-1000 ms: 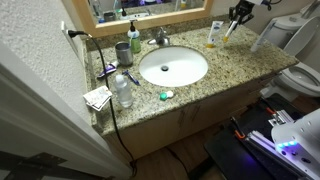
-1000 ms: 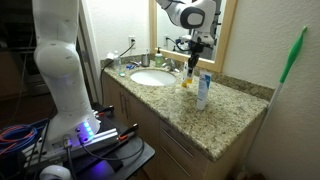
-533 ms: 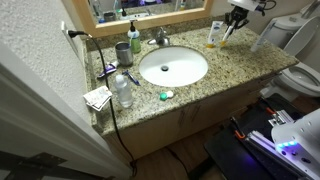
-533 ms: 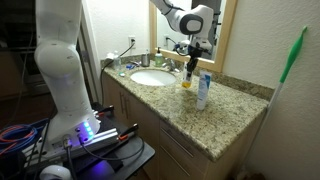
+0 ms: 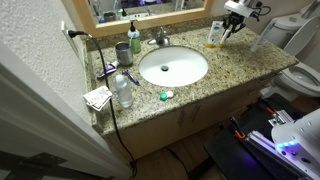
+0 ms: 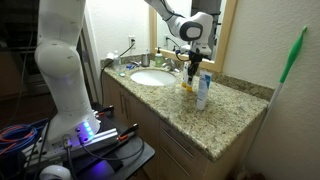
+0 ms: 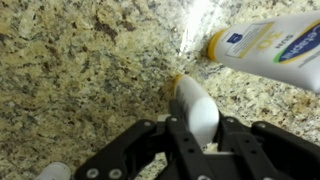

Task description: Move the small white bottle to the left.

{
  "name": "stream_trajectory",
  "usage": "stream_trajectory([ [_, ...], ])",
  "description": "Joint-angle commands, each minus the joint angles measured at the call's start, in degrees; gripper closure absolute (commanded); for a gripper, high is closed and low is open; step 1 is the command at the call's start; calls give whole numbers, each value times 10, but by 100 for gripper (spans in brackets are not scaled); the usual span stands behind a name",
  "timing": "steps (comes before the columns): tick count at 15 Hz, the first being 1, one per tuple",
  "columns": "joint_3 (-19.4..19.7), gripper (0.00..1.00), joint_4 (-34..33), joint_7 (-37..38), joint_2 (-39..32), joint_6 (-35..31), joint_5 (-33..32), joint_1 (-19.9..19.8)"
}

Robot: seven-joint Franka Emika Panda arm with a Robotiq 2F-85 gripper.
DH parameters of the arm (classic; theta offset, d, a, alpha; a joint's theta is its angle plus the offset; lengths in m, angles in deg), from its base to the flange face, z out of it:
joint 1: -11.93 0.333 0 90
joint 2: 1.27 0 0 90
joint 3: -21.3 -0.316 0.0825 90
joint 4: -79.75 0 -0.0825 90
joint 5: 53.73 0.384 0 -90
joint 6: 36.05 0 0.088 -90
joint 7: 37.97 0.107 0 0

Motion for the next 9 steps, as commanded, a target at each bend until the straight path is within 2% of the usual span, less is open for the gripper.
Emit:
stream_trajectory([
  [1,-3,38,6,-14,4,-8,25,-5],
  [4,-4,17,10,-25,24,5,39,-7],
  [6,4,3,8,-19,45,41,20,-5],
  [9,21,0,11,-9,91,108,-34,-2],
])
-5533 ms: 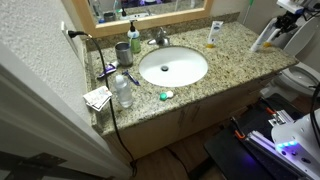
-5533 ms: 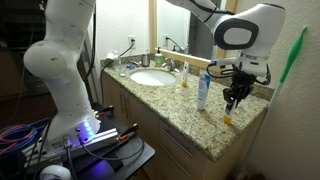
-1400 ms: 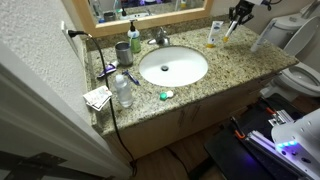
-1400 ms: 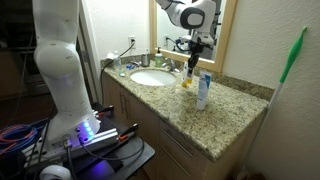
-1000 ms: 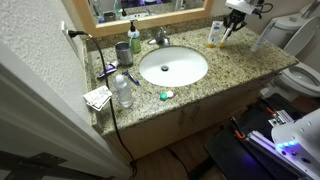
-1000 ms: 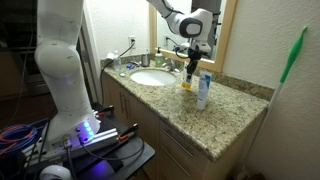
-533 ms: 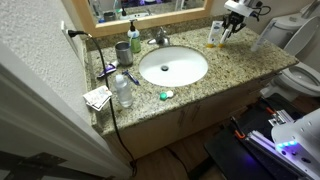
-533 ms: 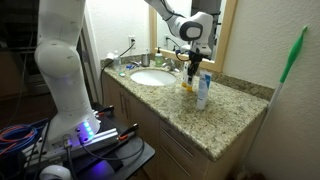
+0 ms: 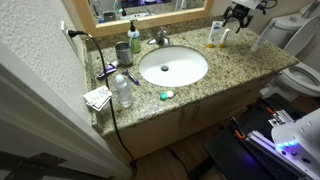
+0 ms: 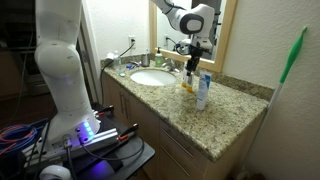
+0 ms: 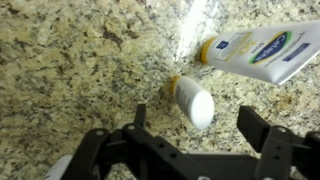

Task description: Move the small white bottle to the left.

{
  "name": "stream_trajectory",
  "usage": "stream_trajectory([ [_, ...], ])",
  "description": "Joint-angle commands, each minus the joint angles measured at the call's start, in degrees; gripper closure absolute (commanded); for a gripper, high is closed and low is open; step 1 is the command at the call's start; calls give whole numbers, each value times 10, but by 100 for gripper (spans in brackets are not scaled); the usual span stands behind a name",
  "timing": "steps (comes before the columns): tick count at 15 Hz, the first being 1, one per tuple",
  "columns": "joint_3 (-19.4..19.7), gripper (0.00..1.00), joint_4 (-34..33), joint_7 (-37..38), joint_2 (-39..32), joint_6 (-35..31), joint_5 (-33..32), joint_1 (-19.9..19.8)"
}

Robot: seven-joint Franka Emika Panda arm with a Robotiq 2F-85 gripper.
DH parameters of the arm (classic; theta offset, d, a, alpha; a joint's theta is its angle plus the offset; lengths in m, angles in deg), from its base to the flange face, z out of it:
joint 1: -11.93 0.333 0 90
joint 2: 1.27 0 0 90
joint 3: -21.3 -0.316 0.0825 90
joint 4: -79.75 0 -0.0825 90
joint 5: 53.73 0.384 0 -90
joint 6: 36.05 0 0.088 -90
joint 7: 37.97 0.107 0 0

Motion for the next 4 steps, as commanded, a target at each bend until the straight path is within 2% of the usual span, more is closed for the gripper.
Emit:
stream_trajectory([
  [1,20,0,10,6,67,87,-66,-1],
  [2,24,0,2,6,75,110,-78,-6],
  [3,14,0,-2,4,48,73,-58,-4],
  [4,19,0,-2,5,63,91,-67,-6],
])
